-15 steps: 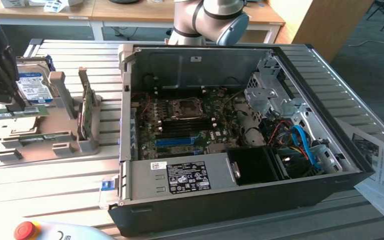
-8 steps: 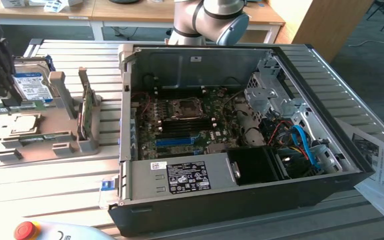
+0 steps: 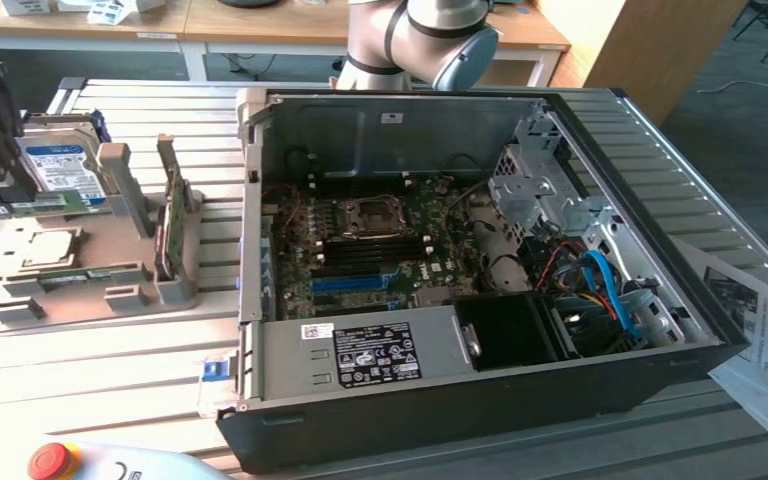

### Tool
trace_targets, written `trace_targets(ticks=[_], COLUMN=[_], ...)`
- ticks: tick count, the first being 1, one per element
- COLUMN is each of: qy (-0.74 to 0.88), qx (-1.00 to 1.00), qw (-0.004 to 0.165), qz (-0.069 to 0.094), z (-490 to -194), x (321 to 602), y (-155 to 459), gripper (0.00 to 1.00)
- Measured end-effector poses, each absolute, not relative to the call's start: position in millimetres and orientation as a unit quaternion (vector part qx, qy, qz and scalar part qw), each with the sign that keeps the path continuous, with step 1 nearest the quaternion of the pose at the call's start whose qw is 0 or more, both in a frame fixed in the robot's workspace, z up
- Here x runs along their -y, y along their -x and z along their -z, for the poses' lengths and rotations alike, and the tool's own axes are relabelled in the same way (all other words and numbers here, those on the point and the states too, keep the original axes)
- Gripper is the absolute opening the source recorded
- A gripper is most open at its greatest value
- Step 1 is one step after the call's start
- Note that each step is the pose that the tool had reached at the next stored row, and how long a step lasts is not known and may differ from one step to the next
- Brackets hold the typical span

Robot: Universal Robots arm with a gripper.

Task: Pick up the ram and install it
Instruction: 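Pick up the ram and move it above insertion slot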

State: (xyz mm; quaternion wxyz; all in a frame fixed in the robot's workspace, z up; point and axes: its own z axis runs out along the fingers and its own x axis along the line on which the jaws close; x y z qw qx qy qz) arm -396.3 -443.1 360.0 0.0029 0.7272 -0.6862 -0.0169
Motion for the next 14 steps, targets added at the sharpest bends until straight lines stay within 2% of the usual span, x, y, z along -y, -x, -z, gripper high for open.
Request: trace_targets(ticks=[14], qy=[-0.727], qx=[0.686], qw=[0.004], qz=[0.016], z=[-376.5], x=[443.1], y=[396.4], gripper=[0.11])
